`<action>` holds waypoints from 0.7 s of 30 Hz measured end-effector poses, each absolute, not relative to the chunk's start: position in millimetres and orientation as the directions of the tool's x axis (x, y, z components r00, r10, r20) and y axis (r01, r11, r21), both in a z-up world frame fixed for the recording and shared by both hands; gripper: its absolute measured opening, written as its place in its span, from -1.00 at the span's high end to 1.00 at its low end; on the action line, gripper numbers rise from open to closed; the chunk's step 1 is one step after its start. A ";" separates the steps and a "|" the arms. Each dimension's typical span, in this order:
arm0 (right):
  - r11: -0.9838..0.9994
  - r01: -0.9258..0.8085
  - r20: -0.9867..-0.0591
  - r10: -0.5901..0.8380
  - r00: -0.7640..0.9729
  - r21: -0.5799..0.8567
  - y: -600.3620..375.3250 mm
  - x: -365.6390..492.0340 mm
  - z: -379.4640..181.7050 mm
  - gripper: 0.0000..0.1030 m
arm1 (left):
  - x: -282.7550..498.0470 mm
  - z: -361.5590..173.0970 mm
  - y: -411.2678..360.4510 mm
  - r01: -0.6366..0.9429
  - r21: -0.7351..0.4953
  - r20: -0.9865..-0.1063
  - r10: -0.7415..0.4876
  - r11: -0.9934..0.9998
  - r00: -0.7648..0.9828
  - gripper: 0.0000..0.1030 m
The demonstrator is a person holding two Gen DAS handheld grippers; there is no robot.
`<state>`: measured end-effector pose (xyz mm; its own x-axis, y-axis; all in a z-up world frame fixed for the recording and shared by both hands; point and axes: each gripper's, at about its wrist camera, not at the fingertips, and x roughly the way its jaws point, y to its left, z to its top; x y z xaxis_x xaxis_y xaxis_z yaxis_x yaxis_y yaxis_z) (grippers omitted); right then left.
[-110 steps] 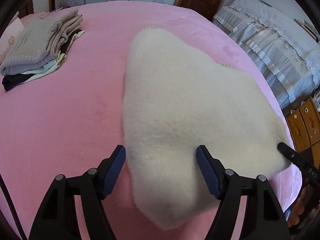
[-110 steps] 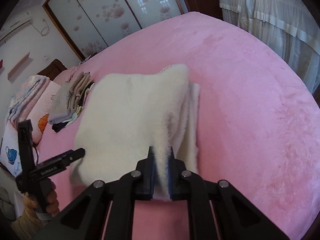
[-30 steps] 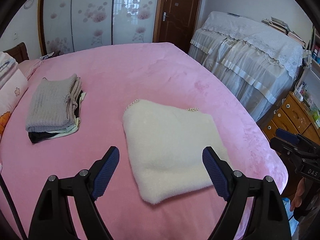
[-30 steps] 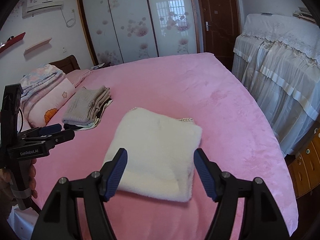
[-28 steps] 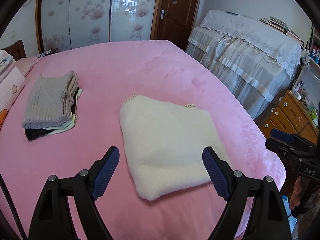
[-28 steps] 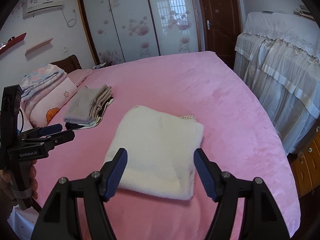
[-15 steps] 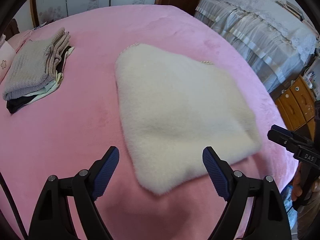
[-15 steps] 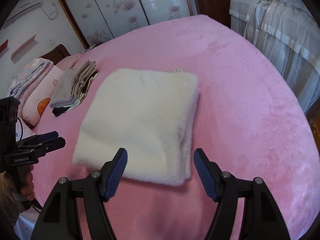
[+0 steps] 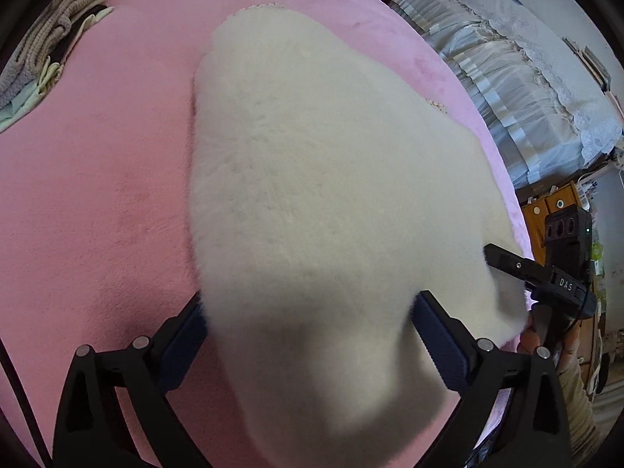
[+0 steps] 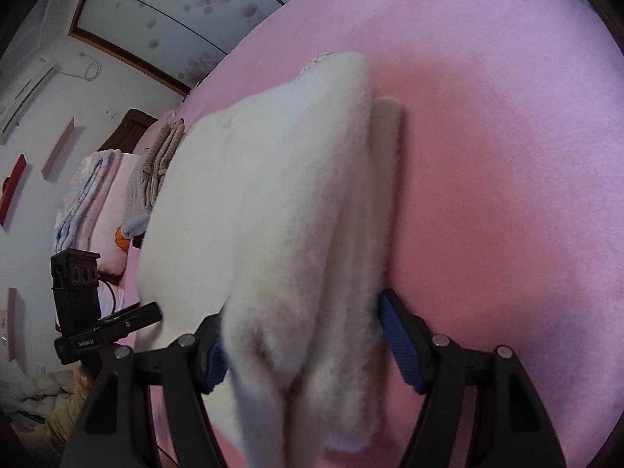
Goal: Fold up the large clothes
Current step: 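Grasp the folded white cardigan with both grippers from its sides, then lift the cardigan with both grippers and carry it onto the clothes stack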
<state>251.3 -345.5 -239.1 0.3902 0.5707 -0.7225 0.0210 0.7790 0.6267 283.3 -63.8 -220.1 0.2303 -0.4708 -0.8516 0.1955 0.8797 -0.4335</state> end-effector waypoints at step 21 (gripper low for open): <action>0.765 -0.057 -0.693 0.610 0.383 0.642 -318.6 273.5 -241.5 -0.13 | 305.1 -240.8 -87.2 0.129 -0.465 -0.857 -0.482 0.876 0.183 -0.95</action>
<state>273.5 -318.6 -241.5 0.3834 0.6104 -0.6931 -0.0572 0.7647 0.6418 305.1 -87.2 -240.8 0.1827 -0.4821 -0.8568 0.1285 0.8758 -0.4653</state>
